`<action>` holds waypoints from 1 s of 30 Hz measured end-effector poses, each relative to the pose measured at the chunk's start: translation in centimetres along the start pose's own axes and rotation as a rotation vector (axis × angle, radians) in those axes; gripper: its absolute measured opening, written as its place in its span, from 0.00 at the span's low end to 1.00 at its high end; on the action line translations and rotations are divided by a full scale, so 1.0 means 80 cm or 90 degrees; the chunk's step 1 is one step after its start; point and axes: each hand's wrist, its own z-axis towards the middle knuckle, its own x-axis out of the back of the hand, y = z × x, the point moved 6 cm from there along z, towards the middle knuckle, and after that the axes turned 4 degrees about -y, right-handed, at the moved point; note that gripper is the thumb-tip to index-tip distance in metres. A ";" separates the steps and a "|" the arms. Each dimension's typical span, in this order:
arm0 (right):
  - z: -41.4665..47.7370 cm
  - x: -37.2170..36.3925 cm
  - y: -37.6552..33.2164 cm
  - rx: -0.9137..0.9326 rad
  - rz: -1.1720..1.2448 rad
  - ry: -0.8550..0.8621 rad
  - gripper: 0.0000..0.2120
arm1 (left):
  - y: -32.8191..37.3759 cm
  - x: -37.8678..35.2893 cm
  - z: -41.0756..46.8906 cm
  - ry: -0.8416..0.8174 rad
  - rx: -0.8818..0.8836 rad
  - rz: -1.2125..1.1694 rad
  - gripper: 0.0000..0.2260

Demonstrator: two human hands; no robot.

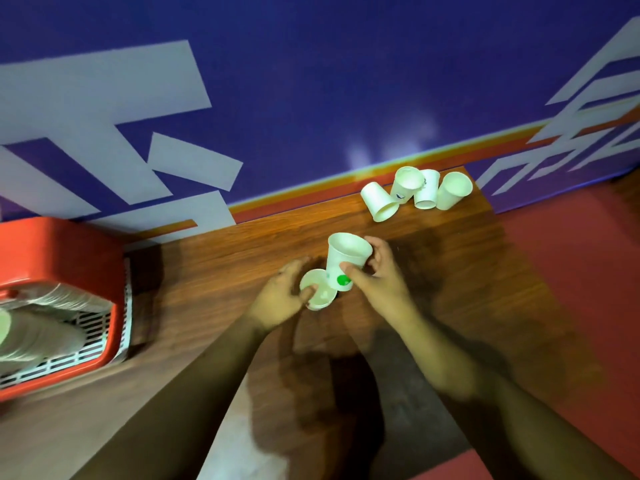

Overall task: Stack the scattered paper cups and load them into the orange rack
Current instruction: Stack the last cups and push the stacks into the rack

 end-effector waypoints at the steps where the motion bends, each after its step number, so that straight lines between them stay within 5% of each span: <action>1: -0.002 -0.007 -0.006 0.018 0.014 -0.013 0.33 | -0.003 0.008 -0.003 0.028 0.025 -0.062 0.24; 4: -0.009 -0.031 -0.013 0.049 -0.010 -0.059 0.35 | -0.017 0.023 -0.013 0.061 0.096 -0.254 0.21; 13: -0.024 -0.067 0.017 0.141 -0.320 -0.066 0.33 | -0.025 0.002 -0.023 -0.002 0.062 -0.372 0.20; 23: -0.018 -0.101 0.045 0.003 -0.460 -0.194 0.46 | -0.052 -0.015 -0.022 -0.022 0.039 -0.271 0.21; 26: -0.019 -0.095 0.044 0.012 -0.390 -0.145 0.38 | -0.049 -0.018 -0.027 -0.030 0.062 -0.300 0.22; 30: -0.032 -0.075 0.032 -0.092 -0.096 -0.108 0.22 | -0.036 -0.005 -0.041 -0.052 0.069 -0.389 0.32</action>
